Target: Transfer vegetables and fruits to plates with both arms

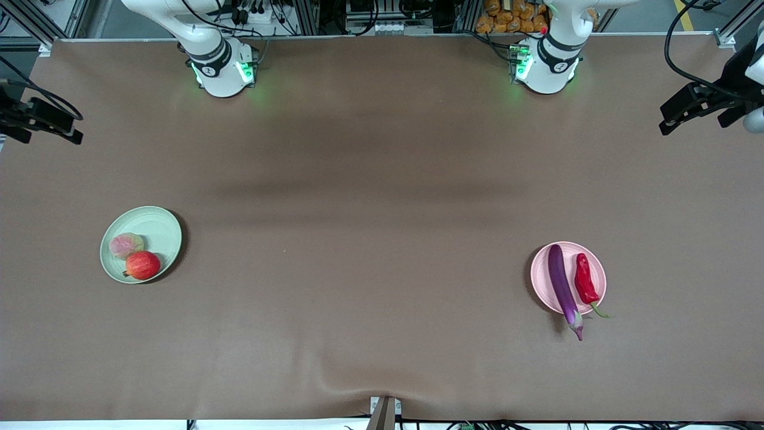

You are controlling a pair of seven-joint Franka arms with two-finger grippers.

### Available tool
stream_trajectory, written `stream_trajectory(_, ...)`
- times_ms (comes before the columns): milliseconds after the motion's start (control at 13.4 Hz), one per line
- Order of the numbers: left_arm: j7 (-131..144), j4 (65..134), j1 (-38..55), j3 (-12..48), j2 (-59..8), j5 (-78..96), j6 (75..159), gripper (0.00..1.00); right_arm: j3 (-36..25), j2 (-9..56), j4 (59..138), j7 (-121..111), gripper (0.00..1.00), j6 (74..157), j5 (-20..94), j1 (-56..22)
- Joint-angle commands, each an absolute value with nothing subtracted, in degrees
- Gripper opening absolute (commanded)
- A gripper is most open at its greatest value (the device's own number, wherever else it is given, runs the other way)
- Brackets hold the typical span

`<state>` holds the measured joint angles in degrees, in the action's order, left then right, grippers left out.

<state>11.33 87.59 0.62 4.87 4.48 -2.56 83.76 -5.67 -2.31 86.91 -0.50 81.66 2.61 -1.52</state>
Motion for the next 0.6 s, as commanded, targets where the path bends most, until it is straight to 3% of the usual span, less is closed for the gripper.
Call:
stream_trajectory(0, 10.28, 87.80, 0.53, 5.10, 5.80, -1.58, 82.88, 1.00, -5.89, -0.97, 84.64, -0.17, 1.00, 78.33, 2.72, -2.63)
stream_trajectory(521, 10.47, 85.78, 0.35, 5.80, 5.19, -1.58, 80.86, 1.00, -6.06, -0.70, 85.60, -3.25, 1.00, 79.71, 2.29, -2.37)
